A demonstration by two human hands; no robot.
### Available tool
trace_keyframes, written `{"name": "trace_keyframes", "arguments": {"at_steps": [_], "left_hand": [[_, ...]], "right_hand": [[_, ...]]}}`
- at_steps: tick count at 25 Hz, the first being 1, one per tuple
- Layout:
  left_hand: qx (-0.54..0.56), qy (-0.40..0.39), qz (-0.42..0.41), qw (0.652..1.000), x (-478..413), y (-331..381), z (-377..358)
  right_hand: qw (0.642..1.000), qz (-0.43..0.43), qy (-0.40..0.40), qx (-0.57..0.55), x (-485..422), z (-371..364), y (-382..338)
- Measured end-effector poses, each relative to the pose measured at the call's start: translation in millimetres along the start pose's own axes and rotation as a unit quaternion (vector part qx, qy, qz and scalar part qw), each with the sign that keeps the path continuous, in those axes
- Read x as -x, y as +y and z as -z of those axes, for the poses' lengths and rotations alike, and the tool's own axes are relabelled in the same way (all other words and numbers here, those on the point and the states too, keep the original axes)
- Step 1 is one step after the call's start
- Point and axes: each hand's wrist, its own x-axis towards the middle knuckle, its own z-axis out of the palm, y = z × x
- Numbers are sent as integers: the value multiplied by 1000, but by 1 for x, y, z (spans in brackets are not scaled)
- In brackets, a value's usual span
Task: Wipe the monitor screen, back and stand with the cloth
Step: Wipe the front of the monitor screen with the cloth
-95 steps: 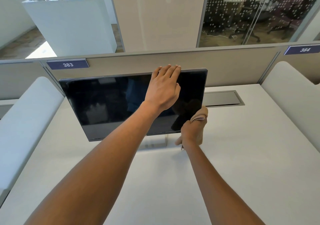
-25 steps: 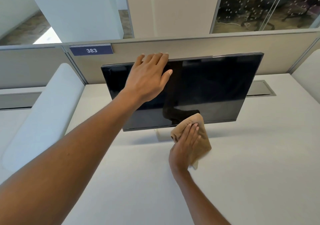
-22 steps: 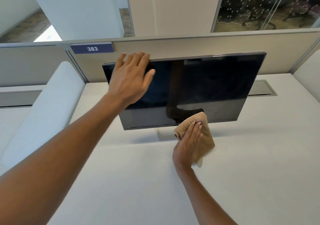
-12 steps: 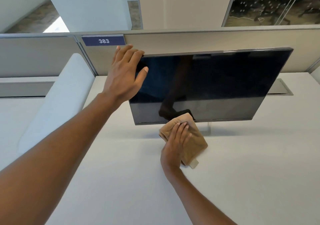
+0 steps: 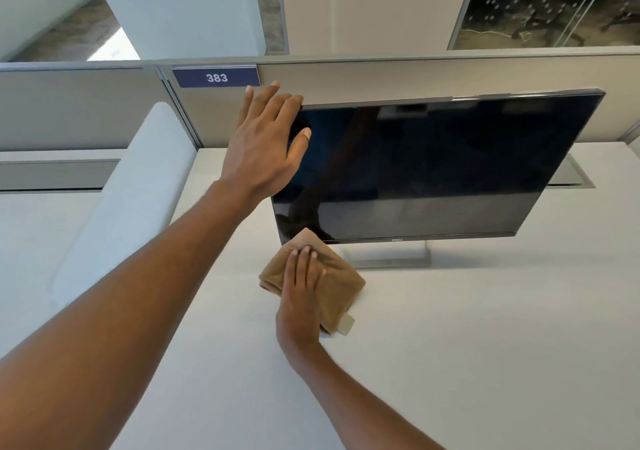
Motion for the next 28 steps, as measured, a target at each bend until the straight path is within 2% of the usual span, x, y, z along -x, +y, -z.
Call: {"name": "trace_keyframes", "arguments": {"at_steps": [2, 4, 5, 7, 9, 12, 14, 15, 18, 19, 21, 22, 23, 25, 26, 28], "left_hand": [[-31, -14, -8, 999, -1, -2, 5], [-53, -20, -11, 998, -1, -4, 7], [-58, -18, -10, 998, -1, -3, 8], [-64, -5, -15, 998, -3, 0, 10], [-68, 13, -25, 997, -4, 7, 9], [-76, 29, -34, 996, 1, 16, 1], [-69, 38, -25, 997, 5, 22, -6], [-59, 45, -17, 997, 6, 24, -9], [-44, 62, 4, 997, 6, 31, -13], [-45, 65, 7, 997, 6, 32, -14], [-45, 72, 15, 996, 6, 34, -16], [-45, 76, 19, 996, 6, 35, -17], [-45, 80, 24, 996, 6, 36, -18], [-42, 86, 34, 995, 7, 38, -20], [-40, 92, 35, 994, 9, 40, -21], [-30, 119, 25, 992, 21, 47, -25]], "right_hand": [[989, -4, 23, -144, 5, 15, 10], [955, -61, 56, -285, 11, 42, 27], [924, -123, 50, -358, 15, 63, 34], [831, -251, 23, -497, 21, 98, 55], [760, -335, 31, -555, 27, 125, 87], [716, -409, 28, -565, 39, 157, 137], [701, -431, 28, -567, 44, 171, 170], [716, -422, 35, -555, 43, 178, 185], [859, -360, 80, -355, 32, 185, 223], [895, -334, 96, -280, 28, 183, 232], [944, -276, 71, -166, 22, 171, 243], [966, -238, 21, -102, 22, 161, 246], [979, -196, -42, -38, 25, 149, 249], [979, -138, -148, 5, 31, 124, 248], [975, -129, -181, 6, 33, 114, 246], [976, -112, -186, 23, 31, 104, 240]]}}
